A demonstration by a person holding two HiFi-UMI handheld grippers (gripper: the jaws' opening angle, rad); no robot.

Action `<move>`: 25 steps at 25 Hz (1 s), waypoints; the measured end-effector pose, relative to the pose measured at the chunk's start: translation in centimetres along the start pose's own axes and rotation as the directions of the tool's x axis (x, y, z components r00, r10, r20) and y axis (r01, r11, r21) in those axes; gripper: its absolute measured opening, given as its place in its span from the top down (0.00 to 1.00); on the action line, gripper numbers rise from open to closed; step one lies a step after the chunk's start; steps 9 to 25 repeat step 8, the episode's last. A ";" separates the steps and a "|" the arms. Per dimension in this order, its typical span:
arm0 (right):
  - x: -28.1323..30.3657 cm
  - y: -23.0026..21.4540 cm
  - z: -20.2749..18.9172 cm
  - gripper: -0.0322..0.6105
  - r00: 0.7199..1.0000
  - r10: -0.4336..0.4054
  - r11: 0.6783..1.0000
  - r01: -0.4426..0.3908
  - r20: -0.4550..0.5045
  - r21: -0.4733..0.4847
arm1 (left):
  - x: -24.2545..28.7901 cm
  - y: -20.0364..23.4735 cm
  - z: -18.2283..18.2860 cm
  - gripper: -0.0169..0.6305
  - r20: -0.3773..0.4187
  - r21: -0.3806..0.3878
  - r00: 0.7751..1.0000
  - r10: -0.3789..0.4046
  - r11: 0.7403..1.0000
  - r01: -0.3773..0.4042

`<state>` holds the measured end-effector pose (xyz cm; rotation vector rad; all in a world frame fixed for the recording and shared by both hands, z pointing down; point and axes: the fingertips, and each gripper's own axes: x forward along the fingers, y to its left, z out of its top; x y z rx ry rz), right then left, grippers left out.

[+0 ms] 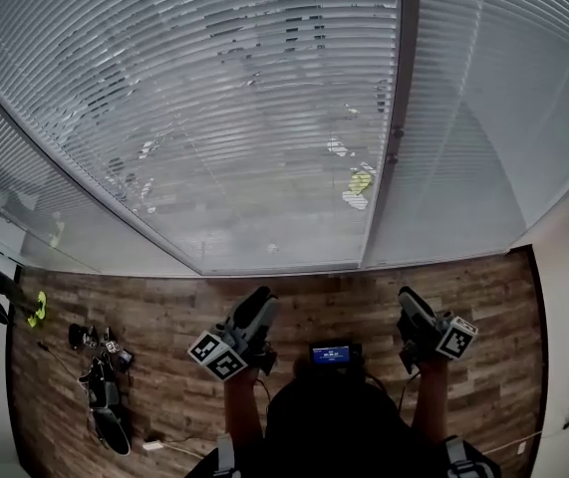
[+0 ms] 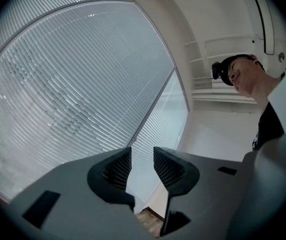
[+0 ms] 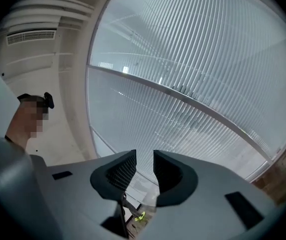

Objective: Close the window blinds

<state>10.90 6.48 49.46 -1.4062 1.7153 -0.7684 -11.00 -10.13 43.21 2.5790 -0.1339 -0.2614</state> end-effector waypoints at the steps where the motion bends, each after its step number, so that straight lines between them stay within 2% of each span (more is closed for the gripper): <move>1: 0.0 -0.1 0.0 0.77 1.000 -0.003 1.000 0.003 -0.002 -0.001 | 0.1 0.0 -0.2 0.76 -0.004 -0.003 1.000 0.001 1.000 -0.001; 7: 0.3 0.3 0.6 0.77 1.000 -0.030 0.998 0.030 0.003 -0.057 | 1.2 0.4 0.1 0.76 -0.023 -0.005 0.999 -0.027 1.000 0.026; 25: 0.3 0.3 0.7 0.77 0.999 -0.036 0.998 0.037 0.011 -0.059 | 1.5 0.5 0.3 0.76 -0.028 -0.005 0.999 -0.036 0.999 0.036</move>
